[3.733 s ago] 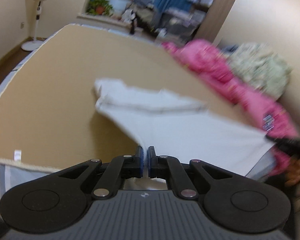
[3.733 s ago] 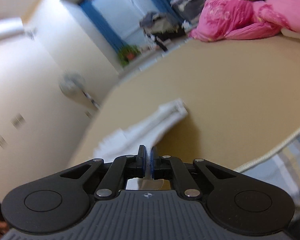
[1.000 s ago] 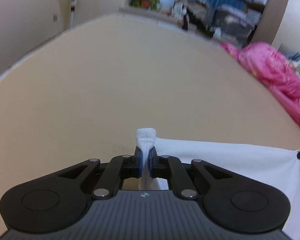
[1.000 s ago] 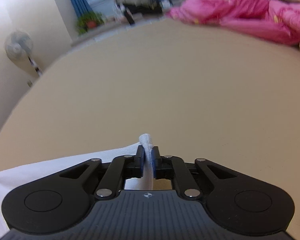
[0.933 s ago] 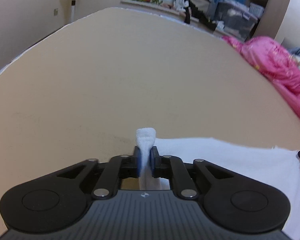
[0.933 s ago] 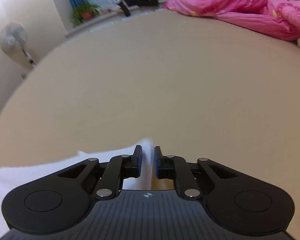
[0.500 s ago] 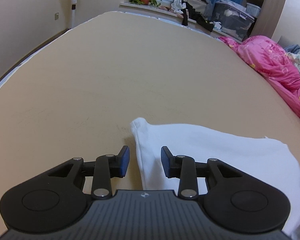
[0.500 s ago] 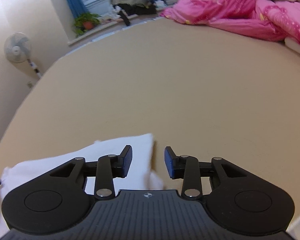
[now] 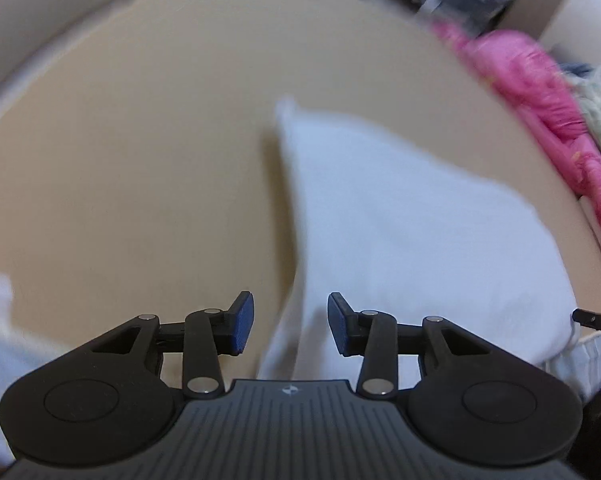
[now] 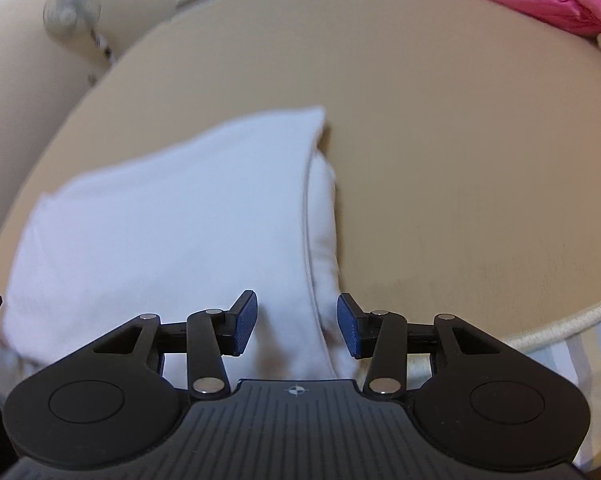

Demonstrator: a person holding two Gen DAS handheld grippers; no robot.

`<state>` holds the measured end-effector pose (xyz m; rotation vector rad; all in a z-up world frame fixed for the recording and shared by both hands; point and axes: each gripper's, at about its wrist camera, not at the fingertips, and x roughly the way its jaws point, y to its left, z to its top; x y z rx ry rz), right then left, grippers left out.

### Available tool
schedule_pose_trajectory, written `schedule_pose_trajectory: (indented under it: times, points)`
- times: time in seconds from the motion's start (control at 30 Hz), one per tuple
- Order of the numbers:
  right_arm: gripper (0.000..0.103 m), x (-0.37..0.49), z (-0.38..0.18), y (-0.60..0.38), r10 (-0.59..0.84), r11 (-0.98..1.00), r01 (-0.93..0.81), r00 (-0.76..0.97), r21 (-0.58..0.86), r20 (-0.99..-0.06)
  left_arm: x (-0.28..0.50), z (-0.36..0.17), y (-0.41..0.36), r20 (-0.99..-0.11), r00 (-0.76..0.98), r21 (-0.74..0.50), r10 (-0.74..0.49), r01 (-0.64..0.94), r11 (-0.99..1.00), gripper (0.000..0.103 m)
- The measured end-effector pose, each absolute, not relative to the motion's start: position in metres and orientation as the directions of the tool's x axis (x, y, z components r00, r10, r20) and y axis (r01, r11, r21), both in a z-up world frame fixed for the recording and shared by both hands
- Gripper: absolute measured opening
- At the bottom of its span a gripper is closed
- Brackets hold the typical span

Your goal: Fold small clothes

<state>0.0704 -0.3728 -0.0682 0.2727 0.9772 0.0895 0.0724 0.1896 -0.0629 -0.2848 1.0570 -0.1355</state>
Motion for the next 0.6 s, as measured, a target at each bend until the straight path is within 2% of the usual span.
schedule_pose_trajectory:
  times: [0.03, 0.1, 0.17, 0.2, 0.23, 0.27, 0.43, 0.53, 0.6]
  points:
    - [0.046, 0.069, -0.071, -0.372, 0.193, 0.965, 0.042, 0.546, 0.257, -0.815, 0.073, -0.067, 0.190, -0.839, 0.470, -0.325, -0.273, -0.031, 0.945, 0.045]
    - [0.045, 0.068, -0.073, -0.370, 0.191, 0.968, 0.039, 0.535, 0.250, -0.823, 0.073, -0.071, 0.184, -0.851, 0.451, -0.303, -0.269, -0.005, 0.953, 0.045]
    - [0.035, 0.067, -0.074, -0.370, 0.203, 0.967, 0.028, 0.525, 0.254, -0.827, 0.073, -0.075, 0.181, -0.868, 0.430, -0.269, -0.248, 0.011, 0.963, 0.040]
    - [0.025, 0.066, -0.074, -0.370, 0.201, 0.968, 0.026, 0.521, 0.250, -0.830, 0.076, -0.077, 0.182, -0.873, 0.417, -0.272, -0.252, 0.012, 0.962, 0.036]
    - [0.010, 0.065, -0.074, -0.370, 0.199, 0.969, 0.024, 0.516, 0.246, -0.833, 0.077, -0.076, 0.183, -0.873, 0.411, -0.279, -0.261, 0.017, 0.960, 0.019]
    - [0.004, 0.066, -0.073, -0.370, 0.198, 0.969, 0.026, 0.516, 0.246, -0.834, 0.078, -0.074, 0.180, -0.869, 0.410, -0.293, -0.278, 0.028, 0.956, 0.005]
    - [0.003, 0.047, -0.052, -0.390, 0.263, 0.932, 0.040, 0.608, 0.360, -0.749, 0.062, -0.054, 0.197, -0.783, 0.493, -0.398, -0.378, 0.069, 0.915, 0.003]
    - [0.003, 0.051, -0.078, -0.394, 0.209, 0.948, 0.116, 0.479, 0.298, -0.852, 0.067, -0.071, 0.199, -0.853, 0.412, -0.346, -0.322, 0.017, 0.938, 0.003]
    - [0.003, 0.055, -0.083, -0.389, 0.207, 0.956, 0.097, 0.450, 0.278, -0.869, 0.072, -0.084, 0.194, -0.886, 0.342, -0.329, -0.314, 0.016, 0.944, 0.004]
